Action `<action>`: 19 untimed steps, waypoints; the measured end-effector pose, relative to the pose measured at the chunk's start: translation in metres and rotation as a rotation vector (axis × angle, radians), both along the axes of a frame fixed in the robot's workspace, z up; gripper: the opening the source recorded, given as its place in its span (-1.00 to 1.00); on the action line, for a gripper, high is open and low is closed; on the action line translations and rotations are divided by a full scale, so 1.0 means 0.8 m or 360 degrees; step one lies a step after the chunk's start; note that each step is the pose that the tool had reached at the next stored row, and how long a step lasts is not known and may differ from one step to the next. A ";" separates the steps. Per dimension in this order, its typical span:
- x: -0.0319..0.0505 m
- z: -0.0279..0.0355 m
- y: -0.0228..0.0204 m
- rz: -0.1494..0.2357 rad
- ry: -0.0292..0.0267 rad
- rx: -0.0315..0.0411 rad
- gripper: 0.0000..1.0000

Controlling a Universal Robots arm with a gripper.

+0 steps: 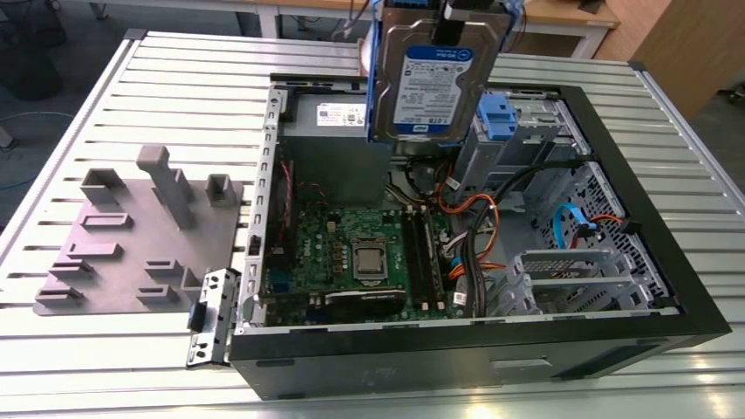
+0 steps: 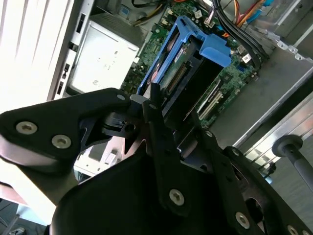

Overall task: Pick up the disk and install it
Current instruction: 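Pick up the disk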

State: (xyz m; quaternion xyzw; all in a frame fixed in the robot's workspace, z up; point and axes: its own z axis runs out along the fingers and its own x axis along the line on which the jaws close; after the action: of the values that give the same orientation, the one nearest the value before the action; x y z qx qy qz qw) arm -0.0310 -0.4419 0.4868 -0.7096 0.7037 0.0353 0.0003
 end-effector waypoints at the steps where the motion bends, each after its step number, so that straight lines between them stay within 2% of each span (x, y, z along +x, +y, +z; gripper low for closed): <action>1: 0.000 -0.0001 -0.0041 0.0000 0.00000 0.0000 -0.30; 12: 0.000 -0.0009 -0.0451 0.0000 0.00001 0.0000 -0.30; 19: 0.000 -0.0013 -0.0688 -0.0001 0.00001 0.0000 -0.30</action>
State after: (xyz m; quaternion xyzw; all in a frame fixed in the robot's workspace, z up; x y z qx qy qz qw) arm -0.0310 -0.4969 0.4857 -0.7094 0.7040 0.0353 0.0003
